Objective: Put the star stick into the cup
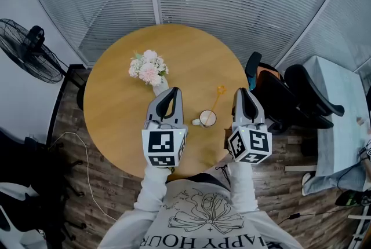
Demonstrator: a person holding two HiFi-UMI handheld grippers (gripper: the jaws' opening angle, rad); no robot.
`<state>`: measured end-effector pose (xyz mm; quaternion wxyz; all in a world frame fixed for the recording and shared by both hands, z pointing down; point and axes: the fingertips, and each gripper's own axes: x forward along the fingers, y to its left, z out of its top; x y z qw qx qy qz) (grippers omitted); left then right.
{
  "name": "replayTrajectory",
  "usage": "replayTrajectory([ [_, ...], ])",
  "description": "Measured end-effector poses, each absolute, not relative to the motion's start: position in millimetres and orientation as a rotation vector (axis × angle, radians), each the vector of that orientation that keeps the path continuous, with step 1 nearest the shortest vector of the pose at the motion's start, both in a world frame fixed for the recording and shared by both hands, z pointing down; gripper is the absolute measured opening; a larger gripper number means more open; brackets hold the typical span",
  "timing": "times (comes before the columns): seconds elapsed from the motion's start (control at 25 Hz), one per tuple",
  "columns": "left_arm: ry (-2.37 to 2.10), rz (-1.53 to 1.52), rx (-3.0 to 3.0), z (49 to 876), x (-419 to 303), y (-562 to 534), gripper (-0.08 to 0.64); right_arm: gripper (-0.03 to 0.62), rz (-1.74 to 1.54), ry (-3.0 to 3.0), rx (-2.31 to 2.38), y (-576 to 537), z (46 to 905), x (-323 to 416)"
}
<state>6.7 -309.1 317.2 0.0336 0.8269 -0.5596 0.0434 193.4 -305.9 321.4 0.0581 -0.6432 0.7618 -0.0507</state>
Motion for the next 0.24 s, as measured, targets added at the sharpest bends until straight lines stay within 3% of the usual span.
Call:
replayTrajectory([
  [0.24, -1.736, 0.144, 2.515, 322.6, 3.5, -311.0, 0.006, 0.037, -0.153, 2.324, -1.940, -308.7, 322.3, 191.3],
])
